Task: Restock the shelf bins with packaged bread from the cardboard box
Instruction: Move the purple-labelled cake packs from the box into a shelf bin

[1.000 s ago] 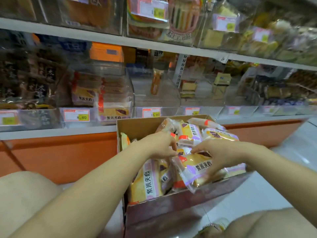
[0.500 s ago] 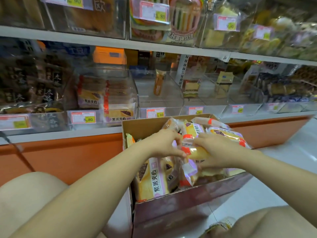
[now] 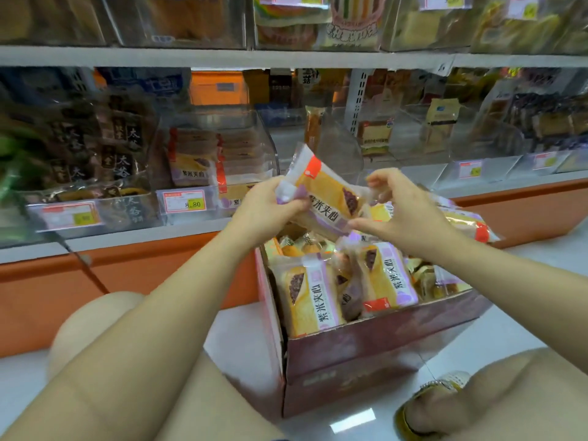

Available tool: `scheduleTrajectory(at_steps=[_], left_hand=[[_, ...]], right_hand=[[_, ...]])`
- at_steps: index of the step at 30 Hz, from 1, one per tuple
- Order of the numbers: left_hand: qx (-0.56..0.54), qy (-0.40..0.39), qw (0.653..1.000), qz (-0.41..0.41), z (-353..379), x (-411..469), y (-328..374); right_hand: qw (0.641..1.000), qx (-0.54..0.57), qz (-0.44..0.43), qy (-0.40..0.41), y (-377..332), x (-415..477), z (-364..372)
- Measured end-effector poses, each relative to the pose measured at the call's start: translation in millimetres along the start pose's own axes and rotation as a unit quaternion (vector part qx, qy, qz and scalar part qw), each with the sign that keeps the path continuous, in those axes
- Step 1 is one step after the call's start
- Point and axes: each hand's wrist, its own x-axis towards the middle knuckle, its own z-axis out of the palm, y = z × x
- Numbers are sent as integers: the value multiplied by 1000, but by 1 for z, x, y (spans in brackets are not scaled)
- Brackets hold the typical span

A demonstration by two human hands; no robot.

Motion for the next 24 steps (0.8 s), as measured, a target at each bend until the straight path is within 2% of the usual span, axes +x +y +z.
scheduleTrajectory(at_steps=[3, 6, 8, 14, 16, 20, 22, 24], left_hand=[[-12, 45, 999, -17, -24, -1, -11], [-4, 68, 997, -23, -39, -2, -17], [5, 78, 997, -26, -43, -3, -20], [30, 79, 996, -26, -45, -7, -24], [35, 79, 996, -24, -44, -6, -23], [39, 72, 996, -24, -45, -6, -21], [40, 69, 996, -25, -45, -6, -21], [35, 68, 997, -22, -46, -7, -21]], right_hand=[[1000, -1, 3, -29, -5, -4, 18], [988, 19, -25, -148, -17, -7, 36], [969, -17, -63, -239, -25, -6, 47], [927, -49, -84, -362, -40, 1, 61], [919, -65, -83, -380, -41, 5, 57], [910, -91, -135, -381, -41, 5, 51], [921, -76, -133, -358, -40, 5, 40], [949, -46, -96, -297, -36, 9, 19]])
